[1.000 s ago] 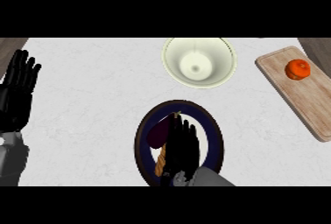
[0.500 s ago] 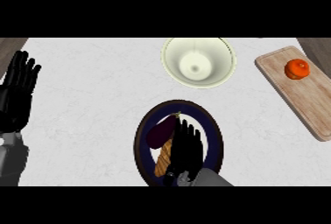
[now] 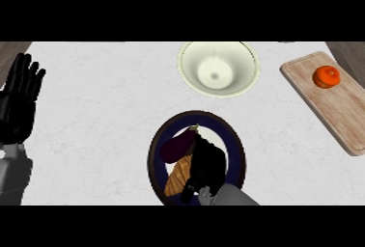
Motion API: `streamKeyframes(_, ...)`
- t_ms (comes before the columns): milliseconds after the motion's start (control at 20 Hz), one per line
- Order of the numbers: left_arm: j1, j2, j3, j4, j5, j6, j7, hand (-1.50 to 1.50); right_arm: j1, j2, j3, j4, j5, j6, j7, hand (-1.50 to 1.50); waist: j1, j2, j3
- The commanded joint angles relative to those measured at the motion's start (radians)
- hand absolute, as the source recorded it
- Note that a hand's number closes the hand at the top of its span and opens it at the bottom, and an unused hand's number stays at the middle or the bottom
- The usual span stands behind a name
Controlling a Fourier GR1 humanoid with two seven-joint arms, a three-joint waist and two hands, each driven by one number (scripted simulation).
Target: Pick the croissant from the plate and place it in the bowl
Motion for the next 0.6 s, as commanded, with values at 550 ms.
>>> streamKeyframes(550, -0.038, -0.009, -0.018, -0.026, 0.002, -0.022, 0.0, 0.0, -0.254, -0.405, -0.096, 0.038, -0.11, 0.212, -0.607, 1.5, 0.1, 0.073, 0.012)
